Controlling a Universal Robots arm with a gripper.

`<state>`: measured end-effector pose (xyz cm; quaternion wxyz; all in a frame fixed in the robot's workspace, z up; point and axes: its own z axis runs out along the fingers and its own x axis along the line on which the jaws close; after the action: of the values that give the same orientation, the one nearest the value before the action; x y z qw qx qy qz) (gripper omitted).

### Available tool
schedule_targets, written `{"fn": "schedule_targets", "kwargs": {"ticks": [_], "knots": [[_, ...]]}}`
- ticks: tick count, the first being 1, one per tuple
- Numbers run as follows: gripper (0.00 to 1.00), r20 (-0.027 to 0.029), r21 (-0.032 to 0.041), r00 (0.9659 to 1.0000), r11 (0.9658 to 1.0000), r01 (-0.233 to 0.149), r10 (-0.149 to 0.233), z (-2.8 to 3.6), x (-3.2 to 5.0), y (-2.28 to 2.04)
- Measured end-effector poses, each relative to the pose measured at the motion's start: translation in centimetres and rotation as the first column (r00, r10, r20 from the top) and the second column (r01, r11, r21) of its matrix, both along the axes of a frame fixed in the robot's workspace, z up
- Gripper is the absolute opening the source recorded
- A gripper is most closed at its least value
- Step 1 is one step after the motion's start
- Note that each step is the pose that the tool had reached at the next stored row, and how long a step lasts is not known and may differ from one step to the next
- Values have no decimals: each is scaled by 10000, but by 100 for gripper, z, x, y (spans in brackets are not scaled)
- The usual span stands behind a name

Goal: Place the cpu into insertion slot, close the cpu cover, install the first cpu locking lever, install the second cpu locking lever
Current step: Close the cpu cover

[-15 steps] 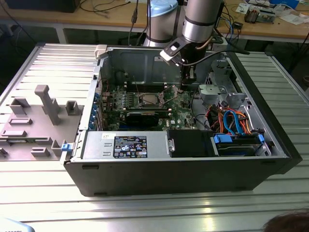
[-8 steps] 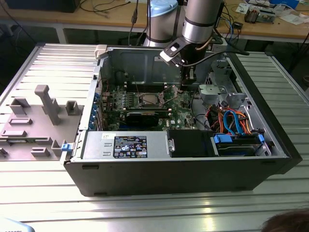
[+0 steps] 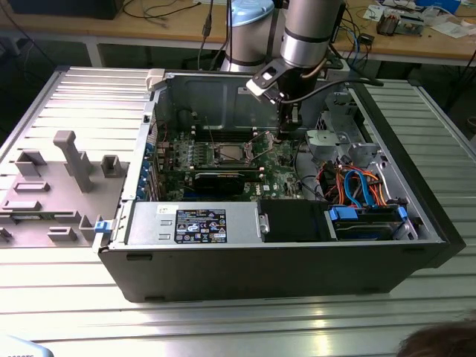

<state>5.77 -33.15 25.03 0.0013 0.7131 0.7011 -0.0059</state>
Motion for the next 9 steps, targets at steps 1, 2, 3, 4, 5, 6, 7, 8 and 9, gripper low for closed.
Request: {"fn": "schedule_targets", "kwargs": {"ticks": [1,2,3,4,5,6,7,8,9], "knots": [[11,0,0,10000,10000,1,-1,-3,0,0],[11,0,0,10000,10000,0,0,-6,0,0],[11,0,0,10000,10000,0,0,-8,0,0],[11,0,0,10000,10000,0,0,-10,0,0],[11,0,0,10000,10000,0,0,-12,0,0],[11,0,0,10000,10000,0,0,-14,0,0],[11,0,0,10000,10000,0,0,-15,0,0],[11,0,0,10000,10000,1,-1,-17,0,0],[11,0,1,10000,10000,1,-1,-20,0,0]]}}
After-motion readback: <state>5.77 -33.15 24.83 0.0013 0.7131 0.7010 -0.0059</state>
